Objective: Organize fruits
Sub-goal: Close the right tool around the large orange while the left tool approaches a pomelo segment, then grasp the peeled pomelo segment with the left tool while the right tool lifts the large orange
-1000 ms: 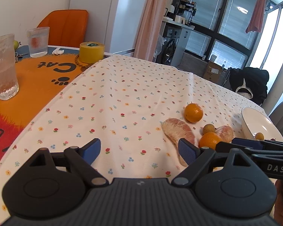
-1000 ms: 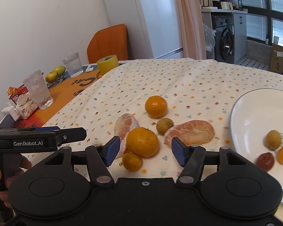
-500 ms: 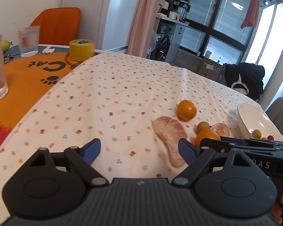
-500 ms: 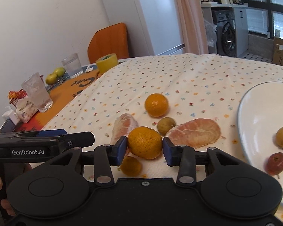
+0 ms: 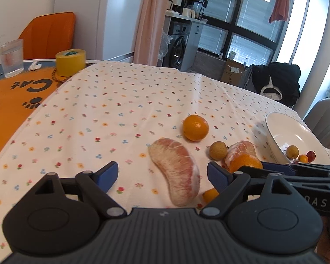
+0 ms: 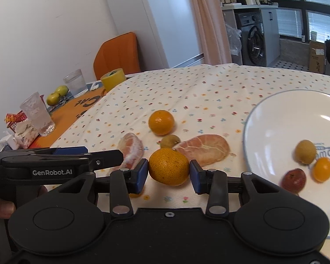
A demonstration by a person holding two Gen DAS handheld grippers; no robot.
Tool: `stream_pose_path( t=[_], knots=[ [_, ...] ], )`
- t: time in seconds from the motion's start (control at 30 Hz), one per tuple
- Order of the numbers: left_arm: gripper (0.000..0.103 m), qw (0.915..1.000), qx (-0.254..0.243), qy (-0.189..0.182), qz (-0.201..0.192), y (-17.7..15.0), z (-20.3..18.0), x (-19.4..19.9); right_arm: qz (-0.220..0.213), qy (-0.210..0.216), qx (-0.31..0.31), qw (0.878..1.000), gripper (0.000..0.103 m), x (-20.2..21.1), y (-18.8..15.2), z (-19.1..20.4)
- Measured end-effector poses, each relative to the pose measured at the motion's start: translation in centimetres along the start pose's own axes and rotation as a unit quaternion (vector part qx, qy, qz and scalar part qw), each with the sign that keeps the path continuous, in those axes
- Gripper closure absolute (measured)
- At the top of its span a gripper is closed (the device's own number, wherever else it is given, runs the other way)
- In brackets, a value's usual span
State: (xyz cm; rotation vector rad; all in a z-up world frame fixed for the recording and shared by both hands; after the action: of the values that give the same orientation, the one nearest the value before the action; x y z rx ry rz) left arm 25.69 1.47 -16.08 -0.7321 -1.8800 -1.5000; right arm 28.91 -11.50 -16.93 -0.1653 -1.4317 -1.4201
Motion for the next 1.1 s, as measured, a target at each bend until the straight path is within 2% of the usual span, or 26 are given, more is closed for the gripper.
stream_pose_path(
  t=[0.37,0.47,0.7,0.8,0.87,0.93,1.0,1.1],
  knots=[
    [0.018,0.9996,-0.023,0.012,0.01,0.4,-1.1,-2.3,-0.001,-0.01,0.0,1.0,0.064,0.0,-0.6,-0.6],
    [0.022,0.9992,-0.023,0.03,0.013,0.4,-0.4,-2.6,-0.002,-0.011,-0.001,1.0,0.064,0.0,-0.5,-0.6],
    [0.023,0.9993,-0.013,0.033,0.01,0.0,1.1,-1.8,-0.002,-0.015,-0.001,1.0,0.063,-0.1,-0.5,-0.5],
    [0.028,0.9993,-0.009,0.034,0.01,-0.3,1.6,-1.3,-0.002,-0.017,-0.001,1.0,0.063,-0.1,-0.5,-0.4],
    [0.035,0.9995,-0.005,0.03,0.01,-0.3,1.8,-1.1,-0.001,-0.017,0.0,1.0,0.062,-0.2,-0.5,-0.3],
    [0.047,0.9997,-0.003,0.02,0.01,-0.3,1.6,-0.9,0.0,-0.016,0.001,1.0,0.061,-0.3,-0.5,-0.2],
    [0.053,0.9999,-0.003,0.013,0.007,-0.2,1.3,-0.9,0.003,-0.012,-0.001,1.0,0.06,-0.5,-0.6,0.0],
    [0.056,0.9999,-0.006,0.009,0.005,0.0,0.8,-1.3,0.006,-0.011,0.002,1.0,0.059,-0.9,-0.7,0.2]
  ],
)
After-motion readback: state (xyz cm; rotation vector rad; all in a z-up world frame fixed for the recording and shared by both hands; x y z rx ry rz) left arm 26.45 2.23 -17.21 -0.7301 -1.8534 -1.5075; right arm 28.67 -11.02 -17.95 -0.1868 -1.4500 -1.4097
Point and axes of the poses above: each gripper's, at about its wrist camera, not at the fingertips, and x roughly against the way its jaws point, z to its left, y to its top, the point moved 10 cm from there along -x, roughly the way its jaws point, and after that the axes turned 10 degrees about z, right-handed, at the moved point
